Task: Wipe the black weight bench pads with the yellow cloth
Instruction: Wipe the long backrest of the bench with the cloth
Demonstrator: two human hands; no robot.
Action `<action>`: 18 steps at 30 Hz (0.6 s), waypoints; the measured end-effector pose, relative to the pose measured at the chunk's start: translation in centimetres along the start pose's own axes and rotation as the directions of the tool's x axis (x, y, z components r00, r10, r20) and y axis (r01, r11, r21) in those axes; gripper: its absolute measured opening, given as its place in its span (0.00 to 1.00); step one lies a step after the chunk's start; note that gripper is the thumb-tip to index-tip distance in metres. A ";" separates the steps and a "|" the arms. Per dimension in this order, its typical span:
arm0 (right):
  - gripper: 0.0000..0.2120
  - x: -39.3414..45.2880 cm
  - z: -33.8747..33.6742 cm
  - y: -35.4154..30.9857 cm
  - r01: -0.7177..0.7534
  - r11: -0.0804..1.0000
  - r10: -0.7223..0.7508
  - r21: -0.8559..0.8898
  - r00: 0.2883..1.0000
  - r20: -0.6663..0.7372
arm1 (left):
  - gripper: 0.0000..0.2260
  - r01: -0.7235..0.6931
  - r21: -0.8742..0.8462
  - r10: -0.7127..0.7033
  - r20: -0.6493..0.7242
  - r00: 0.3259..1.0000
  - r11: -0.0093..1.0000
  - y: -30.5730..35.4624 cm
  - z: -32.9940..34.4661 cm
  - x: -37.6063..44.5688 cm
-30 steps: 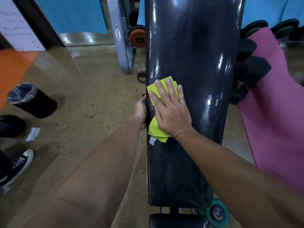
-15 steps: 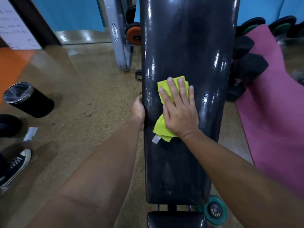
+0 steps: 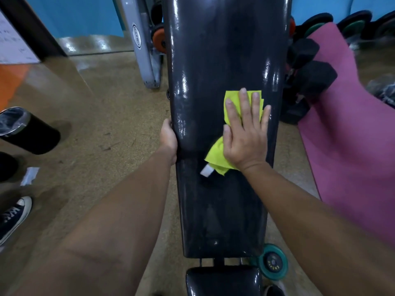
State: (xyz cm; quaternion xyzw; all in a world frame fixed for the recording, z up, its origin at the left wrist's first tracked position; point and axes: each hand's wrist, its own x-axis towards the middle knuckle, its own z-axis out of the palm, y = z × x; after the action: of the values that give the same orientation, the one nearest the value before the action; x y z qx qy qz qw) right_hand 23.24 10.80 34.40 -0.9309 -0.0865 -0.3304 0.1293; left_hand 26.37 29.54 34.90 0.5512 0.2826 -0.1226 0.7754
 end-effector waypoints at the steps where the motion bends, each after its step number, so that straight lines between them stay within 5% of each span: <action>1: 0.28 0.1 0.2 -0.9 -0.049 0.999 0.049 0.015 0.999 -0.009 | 0.24 -0.009 0.005 0.009 -0.004 1.000 1.000 0.0 0.0 0.0; 7: 0.28 -1.2 -0.2 0.4 0.062 0.998 -0.063 0.020 0.996 0.066 | 0.23 -0.026 0.031 0.027 -0.032 0.999 0.999 0.2 0.2 -0.7; 12: 0.29 -0.4 -0.2 0.5 -0.074 0.997 0.074 0.028 0.997 0.016 | 0.24 -0.035 0.035 0.036 -0.031 0.999 0.999 0.1 0.2 -0.7; 16: 0.29 -3.2 -0.5 1.2 0.274 0.962 -0.273 0.016 0.950 0.153 | 0.24 -0.035 0.034 0.036 -0.028 0.999 0.999 0.3 0.3 -0.8; 18: 0.29 -3.7 -0.8 3.1 0.326 0.945 -0.321 -0.003 0.933 0.164 | 0.24 -0.034 0.029 0.035 -0.037 0.999 0.999 0.2 0.2 -0.7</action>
State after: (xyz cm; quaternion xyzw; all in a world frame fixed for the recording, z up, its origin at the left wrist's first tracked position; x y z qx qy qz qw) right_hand 20.71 7.34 32.04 -0.9295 -0.2436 -0.2720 0.0515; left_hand 25.96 29.32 35.55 0.5693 0.2857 -0.1027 0.7640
